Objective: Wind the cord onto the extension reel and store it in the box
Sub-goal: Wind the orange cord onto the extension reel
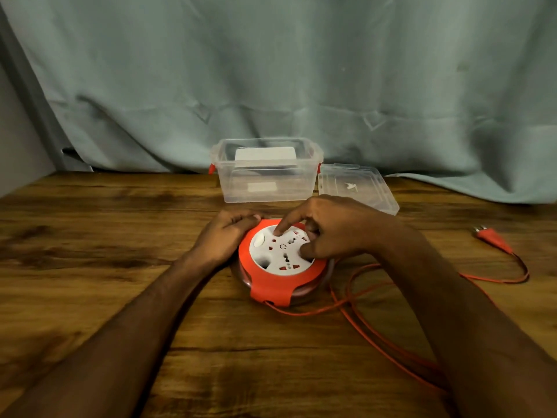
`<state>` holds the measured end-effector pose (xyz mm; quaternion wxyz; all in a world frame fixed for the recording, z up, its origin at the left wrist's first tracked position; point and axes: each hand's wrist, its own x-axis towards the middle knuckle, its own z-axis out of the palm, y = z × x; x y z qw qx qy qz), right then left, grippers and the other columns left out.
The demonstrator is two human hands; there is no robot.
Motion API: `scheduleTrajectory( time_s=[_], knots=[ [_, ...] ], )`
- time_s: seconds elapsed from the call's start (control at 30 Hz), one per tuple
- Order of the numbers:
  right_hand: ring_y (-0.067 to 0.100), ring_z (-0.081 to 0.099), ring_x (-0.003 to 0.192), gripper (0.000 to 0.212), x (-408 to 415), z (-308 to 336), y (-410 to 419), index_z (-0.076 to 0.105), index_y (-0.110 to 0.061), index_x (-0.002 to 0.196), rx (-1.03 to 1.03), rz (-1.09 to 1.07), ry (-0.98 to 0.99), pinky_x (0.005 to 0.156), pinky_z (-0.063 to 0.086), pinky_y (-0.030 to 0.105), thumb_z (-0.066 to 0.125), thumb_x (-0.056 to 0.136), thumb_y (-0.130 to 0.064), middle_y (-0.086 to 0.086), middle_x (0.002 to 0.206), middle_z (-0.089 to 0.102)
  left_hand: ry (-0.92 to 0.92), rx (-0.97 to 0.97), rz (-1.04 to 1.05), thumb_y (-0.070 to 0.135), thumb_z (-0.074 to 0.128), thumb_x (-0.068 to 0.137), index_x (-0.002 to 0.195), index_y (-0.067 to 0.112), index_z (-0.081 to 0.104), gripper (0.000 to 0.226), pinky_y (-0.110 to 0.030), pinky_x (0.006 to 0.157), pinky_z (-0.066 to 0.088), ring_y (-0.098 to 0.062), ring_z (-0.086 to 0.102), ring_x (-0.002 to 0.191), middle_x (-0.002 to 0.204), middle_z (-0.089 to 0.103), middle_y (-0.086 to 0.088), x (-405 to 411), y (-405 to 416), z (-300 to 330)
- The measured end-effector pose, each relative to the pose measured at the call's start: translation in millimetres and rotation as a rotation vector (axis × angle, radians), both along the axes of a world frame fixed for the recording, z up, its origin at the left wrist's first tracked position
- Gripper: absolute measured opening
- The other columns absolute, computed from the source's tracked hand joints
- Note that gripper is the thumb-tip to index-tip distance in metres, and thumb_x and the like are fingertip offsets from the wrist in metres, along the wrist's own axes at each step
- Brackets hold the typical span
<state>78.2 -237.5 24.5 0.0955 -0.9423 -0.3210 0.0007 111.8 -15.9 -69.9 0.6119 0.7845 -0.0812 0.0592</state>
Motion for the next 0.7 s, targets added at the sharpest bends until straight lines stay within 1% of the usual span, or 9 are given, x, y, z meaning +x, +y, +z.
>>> scheduleTrajectory(
  time_s=[0.1,0.17,0.23,0.3,0.37,0.43,0.5,0.57,0.7],
  knots=[
    [-0.003,0.050,0.068,0.049,1.7,-0.4,-2.1,0.060,-0.041,0.131,-0.027,0.006,0.043,0.058,0.034,0.018,0.073,0.085,-0.030,-0.022,0.071,0.048,-0.006,0.006,-0.010,0.013,0.059,0.109,0.094,0.021,0.087,0.033,-0.063,0.102,0.060,-0.036,0.080,0.099,0.100,0.087,-0.012,-1.2,-0.5,1.7],
    [0.000,0.054,0.080,0.051,4.0,-3.1,-2.4,0.057,-0.042,0.133,-0.046,0.016,0.069,0.064,0.039,0.018,0.072,0.085,-0.033,-0.026,0.086,0.053,-0.012,0.022,-0.017,0.013,0.058,0.109,0.095,0.023,0.086,0.033,-0.056,0.098,0.060,-0.031,0.080,0.094,0.097,0.087,-0.008,-2.6,-0.8,2.8],
    [0.001,0.053,0.085,0.052,6.7,-5.5,-4.0,0.056,-0.045,0.134,-0.051,0.018,0.083,0.065,0.039,0.016,0.072,0.085,-0.035,-0.029,0.087,0.049,-0.024,0.029,-0.034,0.012,0.057,0.110,0.095,0.024,0.085,0.034,-0.051,0.095,0.061,-0.026,0.080,0.090,0.096,0.087,-0.005,-3.5,-1.3,3.3],
    [0.002,0.053,0.092,0.053,8.4,-6.1,-6.0,0.056,-0.048,0.133,-0.047,0.012,0.085,0.068,0.042,0.016,0.074,0.084,-0.038,-0.027,0.098,0.051,-0.033,0.032,-0.041,0.012,0.057,0.110,0.095,0.024,0.086,0.035,-0.050,0.093,0.061,-0.024,0.080,0.089,0.097,0.087,-0.006,-4.8,-2.0,3.7],
    [0.005,0.057,0.098,0.053,10.2,-6.2,-7.8,0.059,-0.049,0.129,-0.012,-0.009,0.098,0.075,0.050,0.023,0.077,0.080,-0.040,-0.023,0.110,0.055,-0.038,0.030,-0.041,0.013,0.057,0.110,0.095,0.024,0.086,0.035,-0.050,0.093,0.061,-0.025,0.081,0.090,0.097,0.087,-0.007,-5.1,-2.5,3.8],
    [0.005,0.058,0.097,0.054,9.6,-6.3,-7.5,0.063,-0.048,0.125,0.014,-0.029,0.102,0.079,0.052,0.028,0.081,0.075,-0.043,-0.024,0.106,0.056,-0.032,0.021,-0.039,0.013,0.058,0.110,0.092,0.025,0.087,0.036,-0.049,0.092,0.061,-0.026,0.081,0.090,0.096,0.087,-0.007,-4.8,-3.0,4.1],
    [0.003,0.055,0.093,0.056,8.9,-7.9,-5.8,0.066,-0.046,0.122,0.001,-0.048,0.058,0.073,0.048,0.027,0.083,0.069,-0.050,-0.025,0.100,0.055,-0.021,-0.001,-0.037,0.012,0.059,0.109,0.086,0.027,0.088,0.040,-0.044,0.089,0.060,-0.023,0.080,0.086,0.093,0.087,-0.005,-4.5,-3.3,4.7],
    [0.003,0.053,0.091,0.059,7.3,-9.7,-2.9,0.068,-0.041,0.116,-0.015,-0.077,0.007,0.067,0.042,0.025,0.082,0.063,-0.061,-0.024,0.103,0.055,-0.009,-0.024,-0.030,0.010,0.060,0.108,0.084,0.027,0.087,0.040,-0.040,0.086,0.059,-0.018,0.079,0.082,0.089,0.086,-0.003,-4.5,-3.2,5.5],
    [0.006,0.052,0.081,0.058,5.6,-12.1,1.9,0.069,-0.034,0.102,-0.049,-0.090,-0.056,0.058,0.035,0.023,0.079,0.059,-0.072,-0.020,0.088,0.053,-0.008,-0.033,-0.028,0.009,0.060,0.107,0.089,0.024,0.086,0.035,-0.040,0.087,0.059,-0.015,0.079,0.079,0.087,0.086,-0.001,-4.2,-3.6,5.6]
  ],
)
